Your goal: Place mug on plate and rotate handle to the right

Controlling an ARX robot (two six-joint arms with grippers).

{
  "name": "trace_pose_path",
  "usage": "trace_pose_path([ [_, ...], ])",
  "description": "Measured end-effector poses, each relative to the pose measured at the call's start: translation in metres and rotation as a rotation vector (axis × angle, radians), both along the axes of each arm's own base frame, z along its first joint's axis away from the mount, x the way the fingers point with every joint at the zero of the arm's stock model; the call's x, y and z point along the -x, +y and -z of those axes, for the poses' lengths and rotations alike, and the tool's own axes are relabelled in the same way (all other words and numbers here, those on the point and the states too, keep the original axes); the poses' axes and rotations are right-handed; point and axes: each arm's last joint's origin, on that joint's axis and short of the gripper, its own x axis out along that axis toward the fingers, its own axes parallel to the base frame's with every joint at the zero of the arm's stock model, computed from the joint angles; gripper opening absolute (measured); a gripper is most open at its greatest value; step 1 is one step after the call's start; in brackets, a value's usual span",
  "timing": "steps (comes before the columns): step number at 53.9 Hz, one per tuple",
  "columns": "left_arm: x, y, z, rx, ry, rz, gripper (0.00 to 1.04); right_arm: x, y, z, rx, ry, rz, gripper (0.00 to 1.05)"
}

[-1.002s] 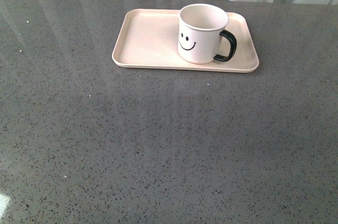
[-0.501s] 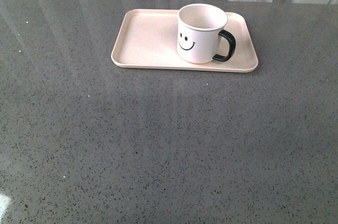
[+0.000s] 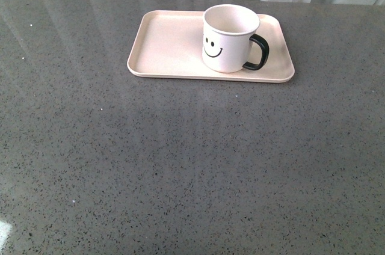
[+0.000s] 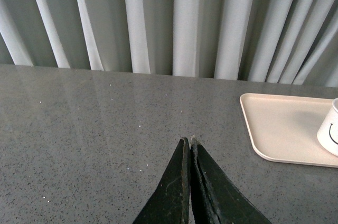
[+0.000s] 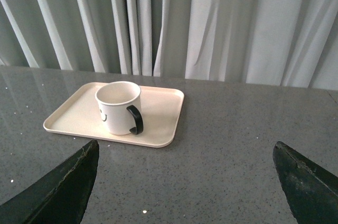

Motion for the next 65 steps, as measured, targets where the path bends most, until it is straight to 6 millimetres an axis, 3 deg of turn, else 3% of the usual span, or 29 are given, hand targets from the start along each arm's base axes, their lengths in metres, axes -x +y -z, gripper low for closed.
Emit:
trace_pose_path([
  [65, 0.042, 0.0, -0.003, 0.0, -0.009, 0.0, 0.01, 0.0, 0.0, 0.0, 0.0, 0.0, 0.001, 0.96],
])
